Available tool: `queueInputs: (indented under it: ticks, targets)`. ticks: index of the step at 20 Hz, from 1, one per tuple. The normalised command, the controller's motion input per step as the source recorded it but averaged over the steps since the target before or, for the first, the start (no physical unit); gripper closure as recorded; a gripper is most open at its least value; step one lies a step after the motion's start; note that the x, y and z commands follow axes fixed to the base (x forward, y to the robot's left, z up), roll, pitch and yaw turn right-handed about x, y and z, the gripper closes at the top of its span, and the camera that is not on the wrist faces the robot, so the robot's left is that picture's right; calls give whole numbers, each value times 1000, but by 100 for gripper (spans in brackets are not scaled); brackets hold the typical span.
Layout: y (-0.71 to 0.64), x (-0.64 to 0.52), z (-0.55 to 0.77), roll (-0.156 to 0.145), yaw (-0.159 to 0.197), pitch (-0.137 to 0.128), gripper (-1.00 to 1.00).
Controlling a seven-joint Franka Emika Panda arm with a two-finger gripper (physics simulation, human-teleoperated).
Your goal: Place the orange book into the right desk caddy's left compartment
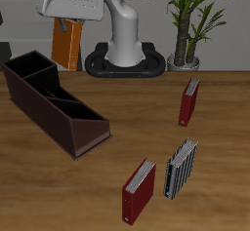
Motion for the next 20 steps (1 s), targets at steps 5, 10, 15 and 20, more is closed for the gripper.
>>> queueInputs:
  ticks: [5, 10, 15, 20]
  targets:
    - [-18, 135, -9, 10, -10, 22, 100]
    - [-14, 209, 53, -1, -49, 21, 100]
    - [39, 153, 20, 23, -35, 36, 100]
    - [37, 257, -19, 37, -14, 42, 100]
